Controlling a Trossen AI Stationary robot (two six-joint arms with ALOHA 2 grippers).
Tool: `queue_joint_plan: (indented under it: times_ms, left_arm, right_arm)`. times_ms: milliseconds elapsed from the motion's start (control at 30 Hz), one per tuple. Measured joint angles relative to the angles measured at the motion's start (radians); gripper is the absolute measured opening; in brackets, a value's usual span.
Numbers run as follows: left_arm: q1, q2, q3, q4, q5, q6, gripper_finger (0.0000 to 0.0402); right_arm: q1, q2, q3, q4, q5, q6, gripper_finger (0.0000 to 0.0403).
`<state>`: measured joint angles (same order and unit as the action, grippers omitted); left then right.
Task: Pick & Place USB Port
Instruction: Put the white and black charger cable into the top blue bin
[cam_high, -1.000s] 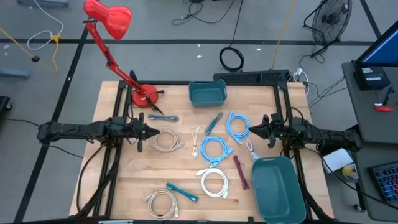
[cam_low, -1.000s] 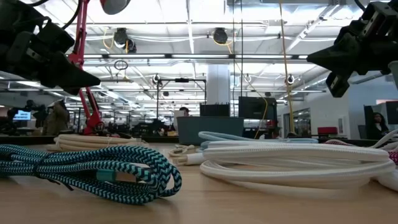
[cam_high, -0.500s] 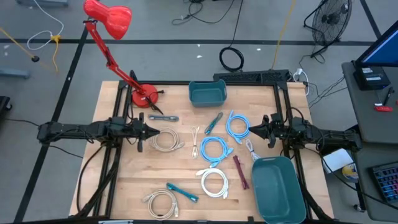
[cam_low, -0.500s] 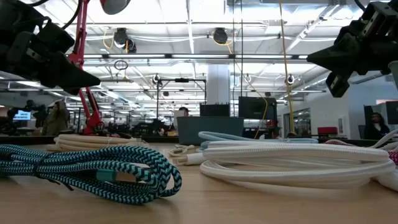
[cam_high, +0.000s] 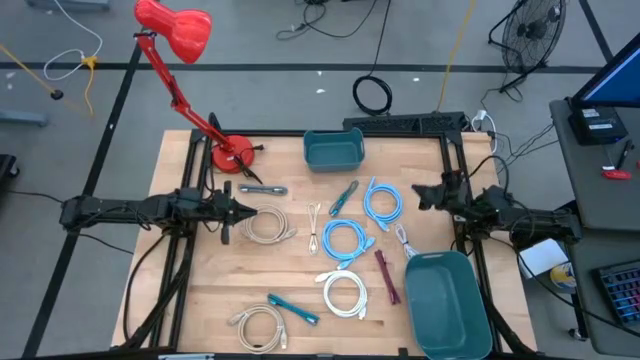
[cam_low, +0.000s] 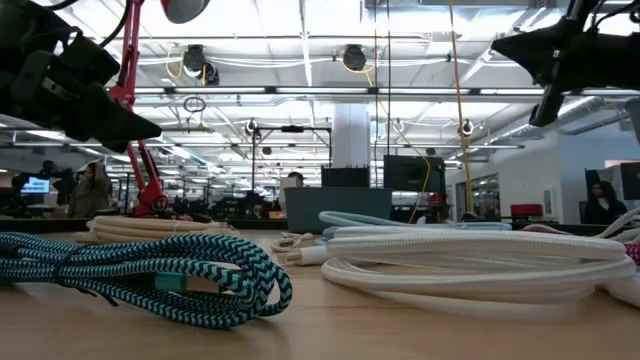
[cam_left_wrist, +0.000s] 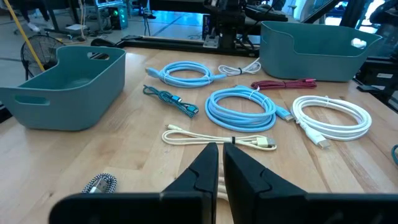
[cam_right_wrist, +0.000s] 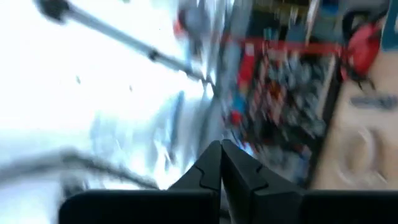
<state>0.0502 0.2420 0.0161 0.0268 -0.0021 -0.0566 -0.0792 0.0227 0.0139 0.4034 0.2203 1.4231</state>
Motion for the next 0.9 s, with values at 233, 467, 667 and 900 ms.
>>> queue_joint_plan:
  times_ms: [233,467,667,900]
  left_arm:
    - [0.000,0.000,0.000,0.000,0.000,0.000,0.0026]
    - [0.000,0.000,0.000,0.000,0.000,0.000,0.0026]
    - [0.000,0.000,0.000,0.010,-0.032,0.119,0.0026]
    - [0.006,0.000,-0.001,0.482,-0.143,-0.029,0.0026]
  right_arm:
    - [0.000,0.000,0.000,0.049,0.259,0.031,0.0000]
    - [0.000,0.000,0.000,0.021,0.329,-0.107,0.0000]
    - [0.000,0.000,0.000,0.011,0.361,-0.270,0.0000]
    - [0.000,0.000,0.000,0.040,0.435,-0.310,0.0000]
